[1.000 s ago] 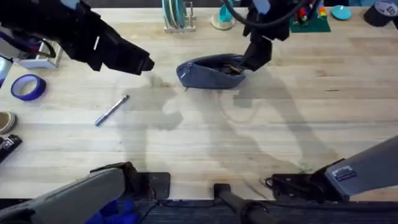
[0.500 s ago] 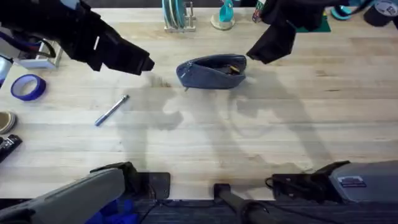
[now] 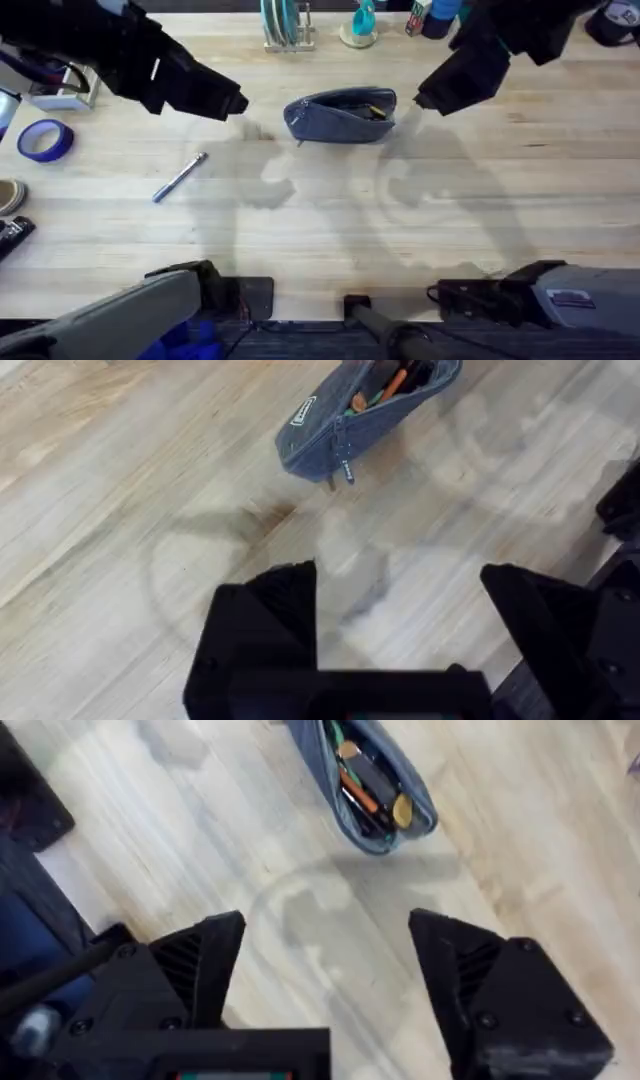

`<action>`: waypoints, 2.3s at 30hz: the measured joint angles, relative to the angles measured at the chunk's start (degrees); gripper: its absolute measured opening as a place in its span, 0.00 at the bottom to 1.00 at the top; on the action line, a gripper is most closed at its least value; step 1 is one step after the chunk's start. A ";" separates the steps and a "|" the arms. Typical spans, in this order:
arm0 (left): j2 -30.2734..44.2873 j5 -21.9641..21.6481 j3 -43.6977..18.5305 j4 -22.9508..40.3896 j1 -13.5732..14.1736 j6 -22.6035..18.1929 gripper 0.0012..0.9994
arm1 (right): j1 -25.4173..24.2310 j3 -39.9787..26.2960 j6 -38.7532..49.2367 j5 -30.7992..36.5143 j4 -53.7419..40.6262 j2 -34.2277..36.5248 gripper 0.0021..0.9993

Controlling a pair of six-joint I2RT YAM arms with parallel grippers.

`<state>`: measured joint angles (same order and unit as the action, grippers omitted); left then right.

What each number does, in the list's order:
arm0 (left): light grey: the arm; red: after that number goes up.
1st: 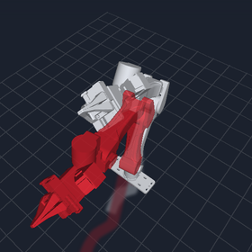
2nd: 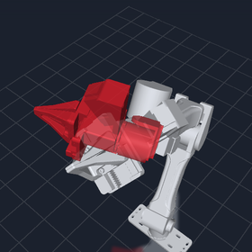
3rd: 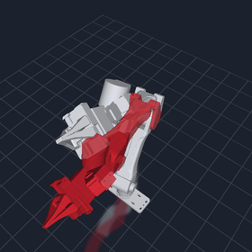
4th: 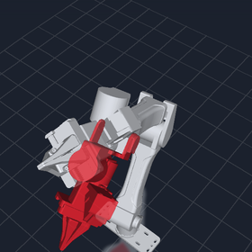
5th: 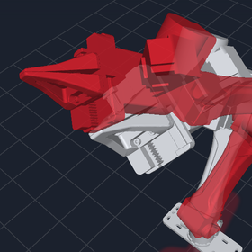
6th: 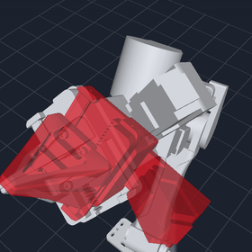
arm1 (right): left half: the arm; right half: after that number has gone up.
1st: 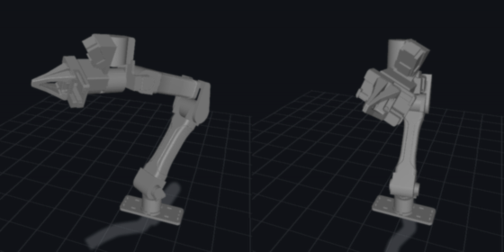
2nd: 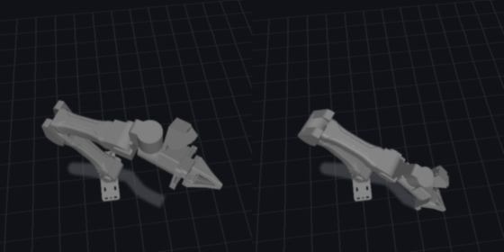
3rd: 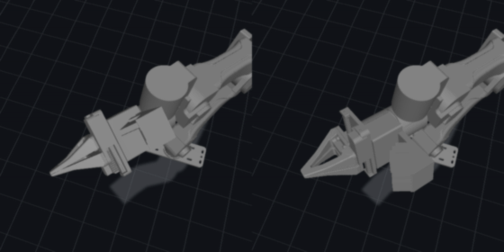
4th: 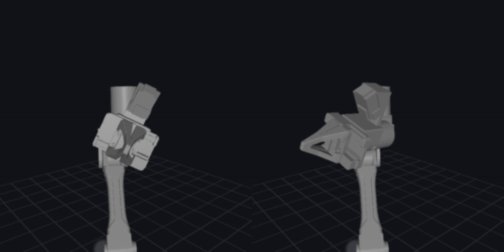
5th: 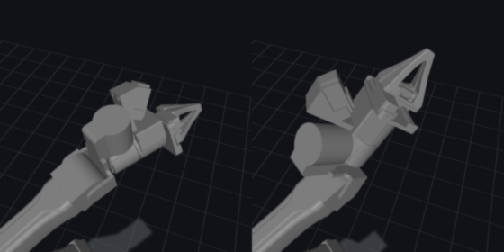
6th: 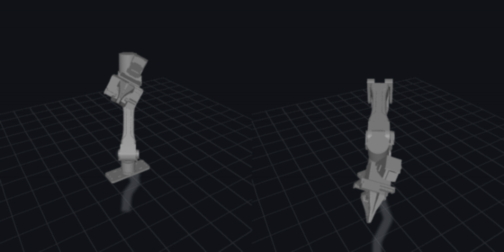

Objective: Unzip the bag, pick up the pens from the table one at a time and place them inside, then zip the bag closed.

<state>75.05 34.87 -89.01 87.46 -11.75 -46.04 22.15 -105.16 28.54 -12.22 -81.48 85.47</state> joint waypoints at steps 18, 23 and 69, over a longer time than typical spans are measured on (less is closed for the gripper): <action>0.00 0.00 0.00 0.73 0.00 0.54 1.00 | -1.62 1.71 -12.32 8.27 -3.81 -1.80 1.00; 0.00 0.00 0.00 0.83 0.00 2.15 1.00 | -2.96 7.38 -13.41 8.58 -2.08 -5.74 1.00; 0.00 -21.85 0.00 0.68 0.00 14.16 1.00 | -3.96 17.27 -13.97 8.62 0.45 -15.88 1.00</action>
<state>75.05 13.02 -89.01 88.14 -11.75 -31.88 18.20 -87.90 14.57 -3.60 -81.03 69.59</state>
